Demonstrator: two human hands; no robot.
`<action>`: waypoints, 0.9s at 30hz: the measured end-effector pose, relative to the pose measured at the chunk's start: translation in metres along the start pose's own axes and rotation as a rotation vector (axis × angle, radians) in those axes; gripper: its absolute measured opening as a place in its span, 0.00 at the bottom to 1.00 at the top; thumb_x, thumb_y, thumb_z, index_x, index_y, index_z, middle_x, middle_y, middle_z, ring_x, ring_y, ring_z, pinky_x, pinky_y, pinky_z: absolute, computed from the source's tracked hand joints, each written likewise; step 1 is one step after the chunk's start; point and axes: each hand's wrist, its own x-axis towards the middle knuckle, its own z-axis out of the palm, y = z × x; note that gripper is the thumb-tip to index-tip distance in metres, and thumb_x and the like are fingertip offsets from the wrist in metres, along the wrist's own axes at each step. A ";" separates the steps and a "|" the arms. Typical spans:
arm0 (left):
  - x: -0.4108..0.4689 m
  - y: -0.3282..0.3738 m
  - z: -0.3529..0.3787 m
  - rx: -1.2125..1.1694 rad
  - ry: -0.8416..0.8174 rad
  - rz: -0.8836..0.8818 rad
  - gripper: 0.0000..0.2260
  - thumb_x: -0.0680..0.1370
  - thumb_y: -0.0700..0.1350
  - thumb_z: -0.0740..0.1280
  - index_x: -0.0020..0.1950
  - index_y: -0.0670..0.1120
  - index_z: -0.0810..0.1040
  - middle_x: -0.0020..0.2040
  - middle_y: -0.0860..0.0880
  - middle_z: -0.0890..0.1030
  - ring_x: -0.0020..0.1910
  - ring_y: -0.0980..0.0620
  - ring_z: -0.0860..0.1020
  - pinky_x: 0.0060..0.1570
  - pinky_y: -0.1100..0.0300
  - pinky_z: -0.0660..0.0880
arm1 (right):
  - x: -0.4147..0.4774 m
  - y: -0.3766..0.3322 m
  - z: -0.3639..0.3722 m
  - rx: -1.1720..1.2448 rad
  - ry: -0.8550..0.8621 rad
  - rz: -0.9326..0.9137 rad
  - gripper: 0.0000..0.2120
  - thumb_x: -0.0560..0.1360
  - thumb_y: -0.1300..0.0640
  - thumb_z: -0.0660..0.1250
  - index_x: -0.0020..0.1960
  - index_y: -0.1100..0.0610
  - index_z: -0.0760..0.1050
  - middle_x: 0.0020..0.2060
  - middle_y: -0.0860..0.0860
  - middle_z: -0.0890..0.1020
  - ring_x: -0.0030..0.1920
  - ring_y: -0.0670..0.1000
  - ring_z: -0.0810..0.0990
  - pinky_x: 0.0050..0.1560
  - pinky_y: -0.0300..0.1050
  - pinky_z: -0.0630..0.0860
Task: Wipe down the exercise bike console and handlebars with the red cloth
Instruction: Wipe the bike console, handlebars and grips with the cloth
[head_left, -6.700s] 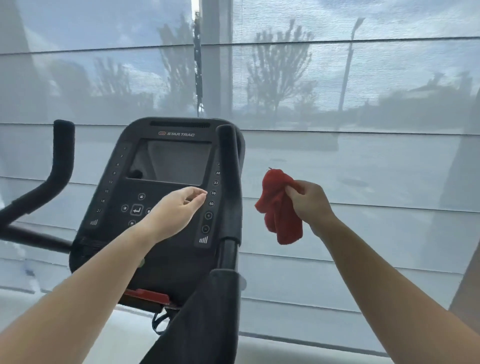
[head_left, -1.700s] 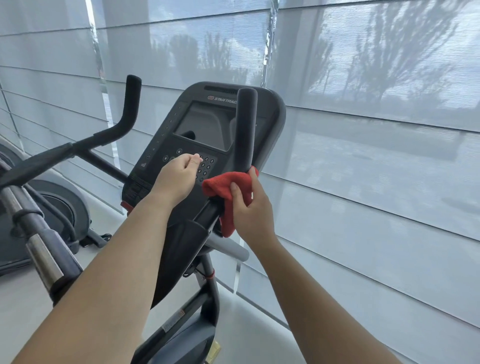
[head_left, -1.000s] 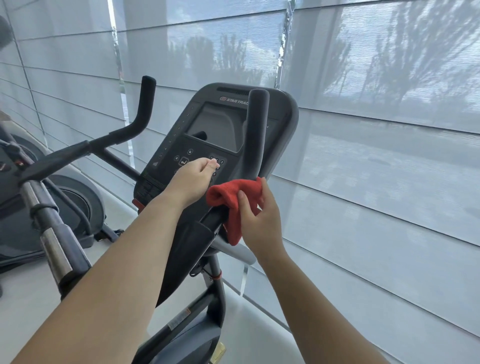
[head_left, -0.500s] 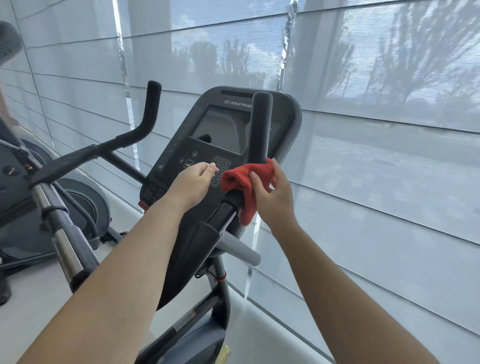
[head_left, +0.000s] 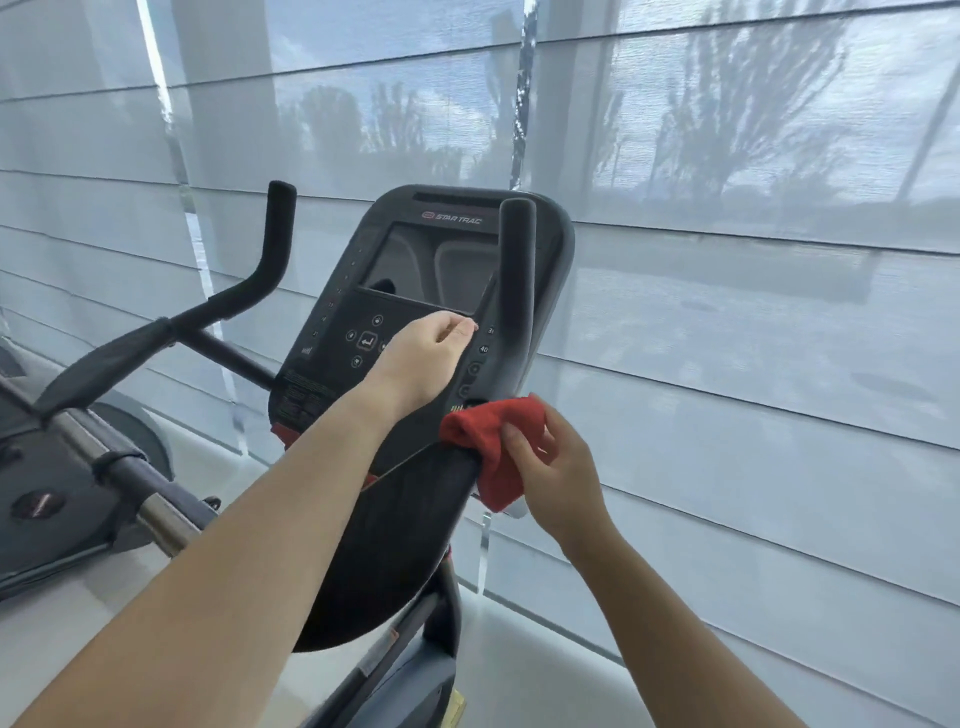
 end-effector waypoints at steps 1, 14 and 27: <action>-0.006 0.000 -0.002 0.010 -0.034 0.012 0.12 0.80 0.52 0.57 0.56 0.51 0.78 0.49 0.58 0.79 0.52 0.57 0.75 0.52 0.63 0.67 | -0.003 -0.002 0.000 0.001 0.017 -0.008 0.12 0.75 0.60 0.66 0.56 0.47 0.76 0.49 0.47 0.82 0.52 0.44 0.79 0.52 0.35 0.76; -0.071 0.031 -0.011 -0.005 -0.186 0.276 0.09 0.79 0.50 0.61 0.57 0.52 0.77 0.48 0.57 0.78 0.50 0.59 0.76 0.47 0.70 0.68 | -0.056 -0.041 -0.018 -0.143 0.239 -0.050 0.17 0.71 0.62 0.71 0.54 0.45 0.75 0.50 0.45 0.82 0.53 0.48 0.80 0.56 0.53 0.78; -0.195 0.090 0.055 -0.129 -0.389 0.389 0.09 0.78 0.50 0.62 0.57 0.54 0.77 0.49 0.62 0.78 0.47 0.67 0.76 0.43 0.70 0.71 | -0.211 -0.051 -0.119 -0.323 0.459 0.096 0.09 0.69 0.55 0.74 0.43 0.43 0.77 0.49 0.48 0.78 0.52 0.49 0.79 0.54 0.44 0.76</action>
